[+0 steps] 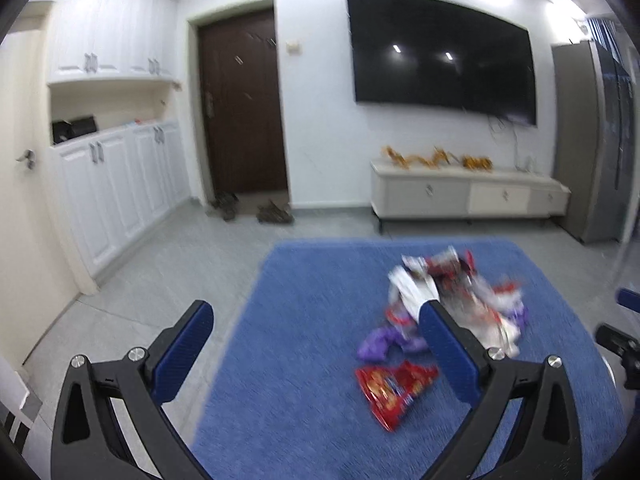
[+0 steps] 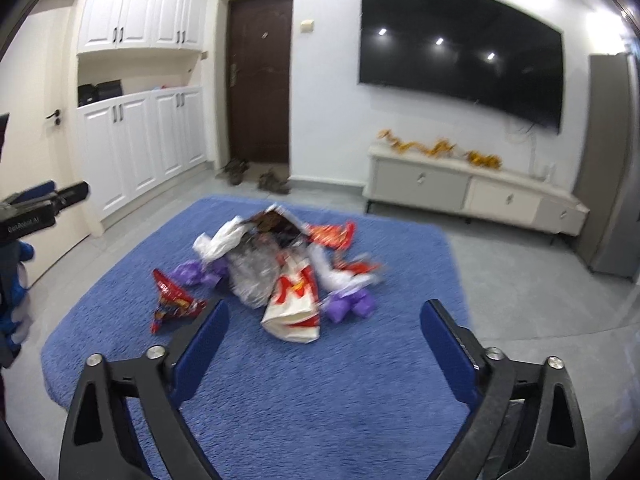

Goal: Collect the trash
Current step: 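Grasp the red snack bag with the left tool while the right grasps the red-white paper bag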

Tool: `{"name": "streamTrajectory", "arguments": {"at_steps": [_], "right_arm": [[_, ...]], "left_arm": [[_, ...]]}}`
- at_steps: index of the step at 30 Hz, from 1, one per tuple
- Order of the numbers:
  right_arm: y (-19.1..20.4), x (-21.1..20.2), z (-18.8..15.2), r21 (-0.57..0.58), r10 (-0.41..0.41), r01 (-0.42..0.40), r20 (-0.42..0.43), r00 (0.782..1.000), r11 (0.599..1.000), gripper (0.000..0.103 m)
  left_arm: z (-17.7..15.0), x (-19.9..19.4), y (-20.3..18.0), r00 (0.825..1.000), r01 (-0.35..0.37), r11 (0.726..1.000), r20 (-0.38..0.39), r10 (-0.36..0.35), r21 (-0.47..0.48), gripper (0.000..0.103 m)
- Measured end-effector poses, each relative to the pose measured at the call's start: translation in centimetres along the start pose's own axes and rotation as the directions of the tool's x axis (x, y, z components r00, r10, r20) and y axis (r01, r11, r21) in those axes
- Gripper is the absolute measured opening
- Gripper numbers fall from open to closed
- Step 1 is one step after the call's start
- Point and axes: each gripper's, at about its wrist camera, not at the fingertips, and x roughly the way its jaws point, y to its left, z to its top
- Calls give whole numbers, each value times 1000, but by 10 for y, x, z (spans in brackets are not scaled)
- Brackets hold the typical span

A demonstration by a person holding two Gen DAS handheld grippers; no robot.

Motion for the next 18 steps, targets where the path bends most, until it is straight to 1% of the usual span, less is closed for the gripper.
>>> {"name": "streamTrajectory", "arguments": {"at_steps": [3, 4, 6, 8, 10, 12, 14, 18], "right_arm": [[3, 25, -5, -1, 68, -68, -65, 996, 998, 81], [4, 33, -6, 1, 88, -88, -83, 993, 996, 79], [7, 51, -10, 19, 130, -129, -117, 985, 992, 70], [4, 70, -12, 49, 160, -155, -149, 976, 987, 67], [-1, 84, -14, 88, 187, -174, -169, 968, 981, 62], [-9, 101, -18, 158, 225, -196, -192, 955, 968, 54], [-18, 116, -23, 235, 262, -211, -211, 942, 949, 48], [-31, 140, -30, 357, 322, -231, -220, 921, 905, 43]], "left_arm": [[-16, 22, -14, 996, 60, 998, -74, -58, 26, 103], [-21, 29, -19, 992, 80, 996, -99, -77, 31, 103], [-30, 45, -27, 983, 109, 993, -150, -103, 34, 103], [-39, 59, -36, 975, 125, 992, -192, -117, 33, 103], [-47, 69, -44, 970, 128, 991, -214, -117, 40, 103], [-52, 78, -49, 966, 126, 991, -231, -112, 46, 101], [-55, 84, -52, 963, 128, 991, -245, -113, 46, 98], [-56, 96, -54, 959, 126, 991, -261, -111, 43, 91]]}}
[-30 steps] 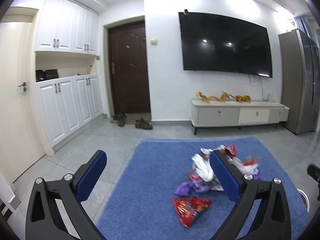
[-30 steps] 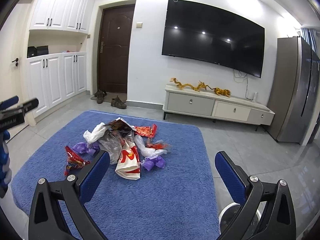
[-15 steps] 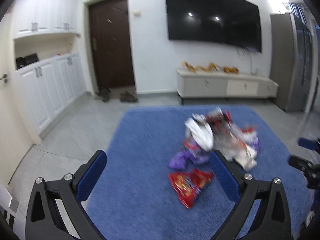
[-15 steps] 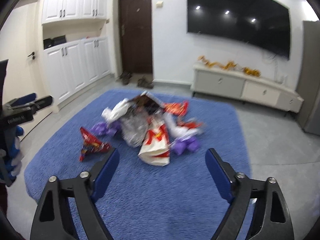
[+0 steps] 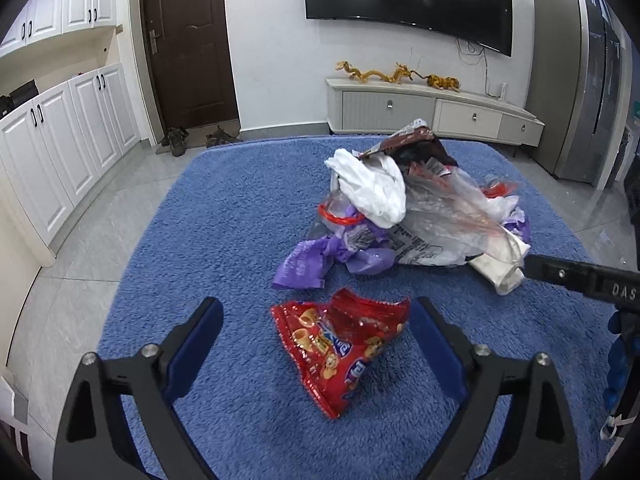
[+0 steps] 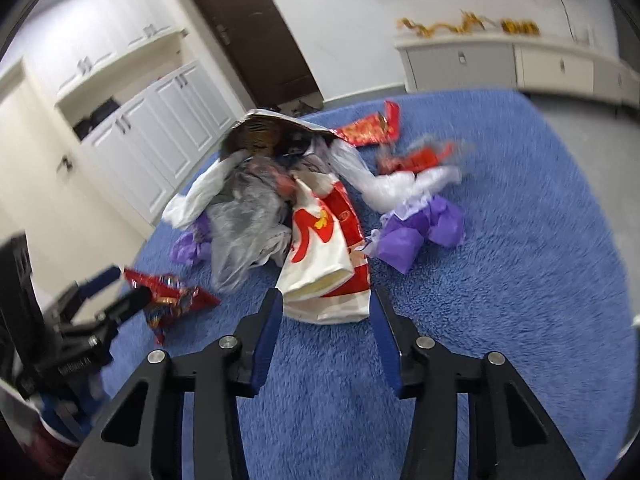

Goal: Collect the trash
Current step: 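Grasp the red snack bag with the left tool while the right grasps the red-white paper bag, then carry both bags over the round bin and open both tools to drop them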

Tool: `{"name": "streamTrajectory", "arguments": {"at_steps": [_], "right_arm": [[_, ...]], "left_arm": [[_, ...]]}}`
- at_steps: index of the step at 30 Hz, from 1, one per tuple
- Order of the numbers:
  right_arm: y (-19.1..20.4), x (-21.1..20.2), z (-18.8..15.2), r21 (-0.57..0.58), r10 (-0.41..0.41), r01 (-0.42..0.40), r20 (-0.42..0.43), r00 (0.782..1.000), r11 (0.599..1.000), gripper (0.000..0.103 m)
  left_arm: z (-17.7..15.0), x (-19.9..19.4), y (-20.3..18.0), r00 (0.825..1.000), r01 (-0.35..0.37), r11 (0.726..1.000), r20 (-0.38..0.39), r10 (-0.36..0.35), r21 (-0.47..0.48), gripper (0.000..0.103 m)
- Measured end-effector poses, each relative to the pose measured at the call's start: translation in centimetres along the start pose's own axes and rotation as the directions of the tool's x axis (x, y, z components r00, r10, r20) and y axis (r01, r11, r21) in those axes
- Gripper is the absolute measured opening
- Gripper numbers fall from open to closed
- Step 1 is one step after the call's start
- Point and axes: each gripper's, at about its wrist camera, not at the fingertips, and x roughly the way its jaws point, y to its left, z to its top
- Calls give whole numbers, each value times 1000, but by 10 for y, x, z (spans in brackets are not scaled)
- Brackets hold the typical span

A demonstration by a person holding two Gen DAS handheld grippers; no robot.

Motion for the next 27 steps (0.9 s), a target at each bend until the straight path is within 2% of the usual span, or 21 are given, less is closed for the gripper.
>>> {"name": "streamTrajectory", "arguments": {"at_steps": [3, 4, 6, 7, 8, 9, 11, 14, 19, 27], "right_arm": [[-7, 9, 6, 66, 52, -51, -5, 999, 997, 43], [-9, 12, 8, 82, 59, -58, -7, 998, 995, 43], [-12, 20, 11, 112, 75, -73, -11, 997, 991, 42], [-13, 23, 13, 123, 83, -81, -13, 996, 989, 39], [-15, 26, 14, 136, 94, -91, -19, 995, 986, 28], [-16, 29, 14, 146, 103, -99, -25, 994, 984, 23], [-15, 27, 13, 157, 125, -120, -24, 992, 980, 16], [-13, 14, 9, 136, 138, -135, -16, 990, 981, 14], [-13, -16, -8, 119, 165, -163, -3, 986, 979, 14], [-23, -88, -48, 110, 220, -224, 46, 974, 968, 13]], "left_arm": [[1, 9, 0, 1000, -4, 1000, -14, 4, -7, 84], [1, 13, 0, 1000, -5, 1000, -20, 5, -11, 78], [0, 20, 3, 999, 2, 1000, -40, -3, -22, 63], [-1, 23, 5, 999, 12, 999, -53, -14, -30, 49], [-2, 25, 6, 998, 26, 999, -64, -28, -39, 41], [-4, 26, 8, 997, 34, 998, -70, -37, -45, 41], [-6, 22, 11, 997, 42, 998, -65, -45, -44, 33], [-8, 10, 15, 996, 72, 996, -57, -75, -49, 24], [-9, -15, 14, 996, 82, 996, -29, -83, -40, 20], [-3, -65, -11, 987, 160, 987, 23, -160, -7, 18]]}}
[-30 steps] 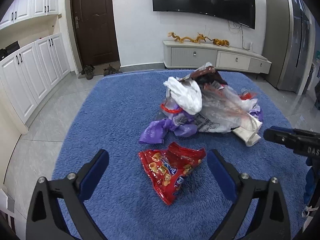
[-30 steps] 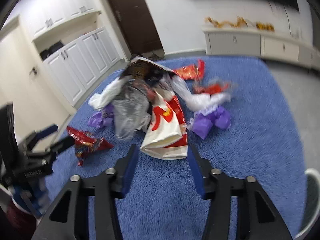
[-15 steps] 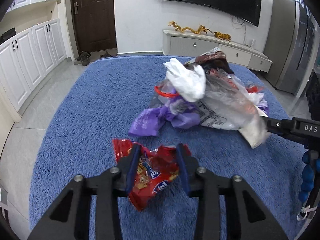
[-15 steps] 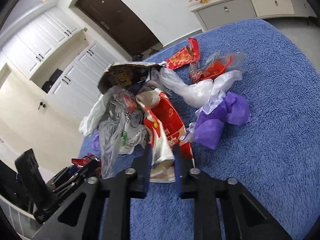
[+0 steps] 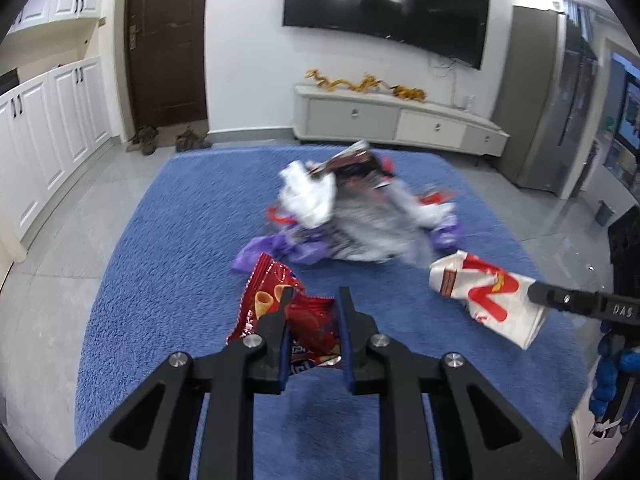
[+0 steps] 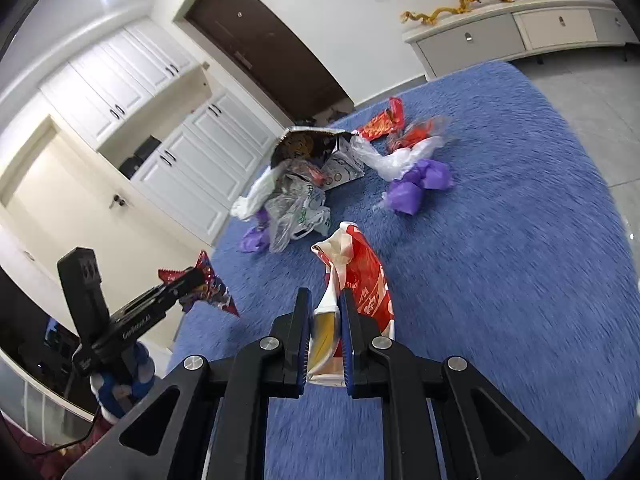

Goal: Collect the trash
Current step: 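Carry both bags over the round bin and open both tools to drop them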

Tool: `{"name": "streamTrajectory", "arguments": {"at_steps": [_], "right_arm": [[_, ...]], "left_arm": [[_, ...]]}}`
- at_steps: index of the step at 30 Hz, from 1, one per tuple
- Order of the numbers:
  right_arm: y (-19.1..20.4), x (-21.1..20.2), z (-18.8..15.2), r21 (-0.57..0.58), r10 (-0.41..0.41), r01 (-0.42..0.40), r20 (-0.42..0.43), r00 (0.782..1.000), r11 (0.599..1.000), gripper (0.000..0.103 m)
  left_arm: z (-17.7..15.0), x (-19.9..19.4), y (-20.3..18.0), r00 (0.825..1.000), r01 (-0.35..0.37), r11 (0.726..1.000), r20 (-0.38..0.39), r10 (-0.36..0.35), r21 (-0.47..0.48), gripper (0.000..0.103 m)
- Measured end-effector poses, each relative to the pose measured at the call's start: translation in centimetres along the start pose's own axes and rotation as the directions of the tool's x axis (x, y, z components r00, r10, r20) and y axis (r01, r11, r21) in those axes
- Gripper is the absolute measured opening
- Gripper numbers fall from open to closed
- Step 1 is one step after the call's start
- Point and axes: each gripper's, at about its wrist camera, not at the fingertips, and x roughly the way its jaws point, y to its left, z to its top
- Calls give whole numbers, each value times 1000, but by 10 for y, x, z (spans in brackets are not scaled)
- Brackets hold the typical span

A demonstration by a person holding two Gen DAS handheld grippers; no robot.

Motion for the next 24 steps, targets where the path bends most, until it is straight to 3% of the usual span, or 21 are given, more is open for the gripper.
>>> {"name": "streamTrajectory", "arguments": {"at_steps": [8, 13, 16, 19, 24], "right_arm": [[-28, -63, -21, 63, 49, -55, 94, 994, 997, 13], [-65, -114, -26, 114, 25, -48, 200, 979, 992, 13], [-97, -153, -30, 160, -38, -6, 266, 963, 987, 13], [-134, -191, -36, 226, -151, 80, 314, 938, 971, 13], [-191, -236, -47, 334, -350, 240, 322, 880, 912, 13]], "left_arm": [[24, -12, -71, 995, 100, 991, -7, -99, 89, 17], [47, -1, -154, 983, 184, 961, -42, -179, 208, 17], [59, 11, -207, 968, 252, 931, -74, -240, 263, 17], [68, 32, -267, 943, 331, 895, -132, -304, 299, 17], [71, 78, -355, 901, 424, 850, -237, -362, 313, 17]]}}
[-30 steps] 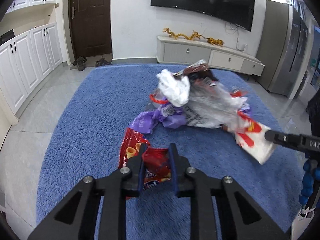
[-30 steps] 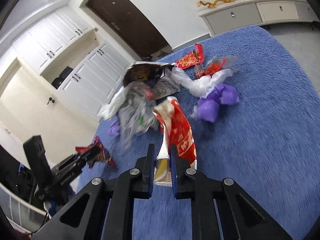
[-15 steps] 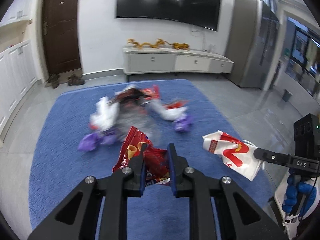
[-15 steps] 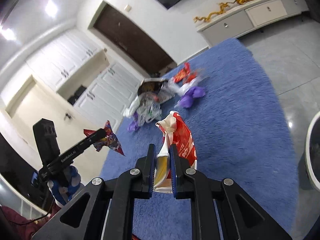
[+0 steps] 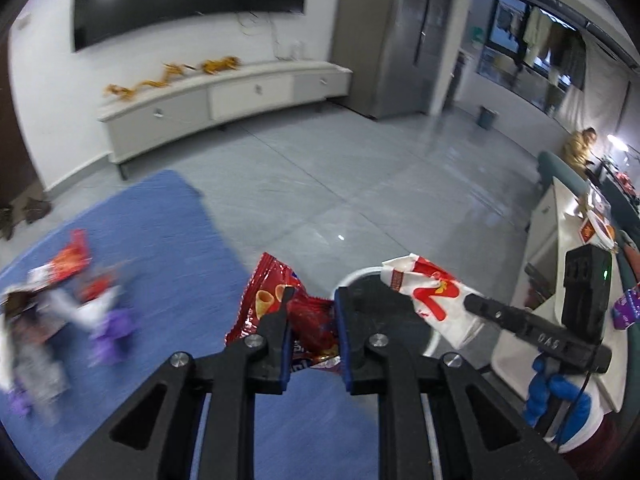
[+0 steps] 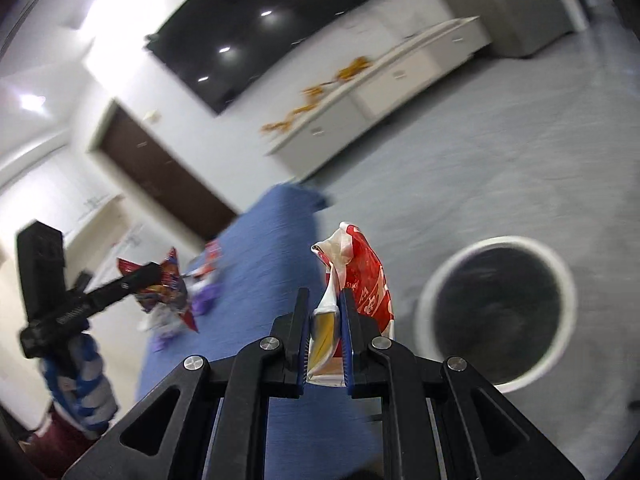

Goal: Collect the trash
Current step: 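Carry both bags over the round bin and open both tools to drop them, then move both open tools back to the trash pile on the rug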

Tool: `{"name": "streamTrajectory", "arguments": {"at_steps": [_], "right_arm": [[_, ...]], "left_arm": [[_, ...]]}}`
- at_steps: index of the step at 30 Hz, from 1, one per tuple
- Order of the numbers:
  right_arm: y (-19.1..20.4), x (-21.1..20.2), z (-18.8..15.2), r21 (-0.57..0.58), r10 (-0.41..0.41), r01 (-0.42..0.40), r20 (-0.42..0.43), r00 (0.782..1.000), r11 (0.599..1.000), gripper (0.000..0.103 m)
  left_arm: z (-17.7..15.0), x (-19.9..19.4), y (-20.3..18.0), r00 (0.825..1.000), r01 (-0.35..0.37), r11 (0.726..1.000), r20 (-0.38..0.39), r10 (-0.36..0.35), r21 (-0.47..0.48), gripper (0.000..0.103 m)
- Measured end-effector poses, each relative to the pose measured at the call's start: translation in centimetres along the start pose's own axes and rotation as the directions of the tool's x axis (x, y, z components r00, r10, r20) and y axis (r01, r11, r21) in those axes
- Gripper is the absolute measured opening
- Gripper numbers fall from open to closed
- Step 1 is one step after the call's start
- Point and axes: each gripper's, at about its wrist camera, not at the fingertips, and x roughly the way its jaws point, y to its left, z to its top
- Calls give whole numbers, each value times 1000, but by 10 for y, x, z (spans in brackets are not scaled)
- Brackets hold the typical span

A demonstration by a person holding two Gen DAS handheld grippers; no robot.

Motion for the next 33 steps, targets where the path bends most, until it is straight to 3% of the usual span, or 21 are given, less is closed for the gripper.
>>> {"name": "streamTrajectory", "arguments": {"at_steps": [7, 9, 11, 13, 15, 16, 22, 25, 29, 33], "right_arm": [[-63, 17, 18, 59, -147, 147, -5, 989, 987, 14], [-76, 25, 20, 74, -175, 176, -14, 984, 982, 14], [-86, 37, 23, 72, -213, 214, -27, 977, 974, 17], [-99, 47, 23, 75, -248, 251, -45, 968, 965, 19], [-112, 56, 21, 96, -261, 266, -62, 963, 959, 37], [-117, 58, 19, 109, -268, 274, -67, 961, 956, 40], [-119, 42, 14, 125, -272, 277, -51, 961, 953, 41], [-105, 33, 20, 113, -259, 259, -15, 966, 959, 47], [-70, 15, 28, 49, -238, 236, 31, 971, 970, 52], [-15, -2, 36, -57, -209, 214, 79, 975, 975, 55]], "left_arm": [[28, 86, -48, 994, 69, 997, -87, -70, -15, 20], [30, 106, -56, 989, 96, 995, -113, -99, -32, 30], [34, 125, -60, 984, 113, 992, -133, -119, -51, 48], [35, 139, -62, 983, 110, 993, -143, -116, -50, 52], [35, 148, -61, 979, 117, 991, -162, -127, -68, 53], [34, 149, -60, 977, 123, 990, -165, -134, -72, 53], [24, 131, -56, 981, 120, 992, -148, -125, -44, 53], [19, 105, -55, 991, 89, 996, -98, -90, -14, 53], [10, 59, -47, 999, 34, 999, 1, -34, -3, 53], [-5, 12, -24, 996, -32, 999, 87, 32, -8, 53]]}}
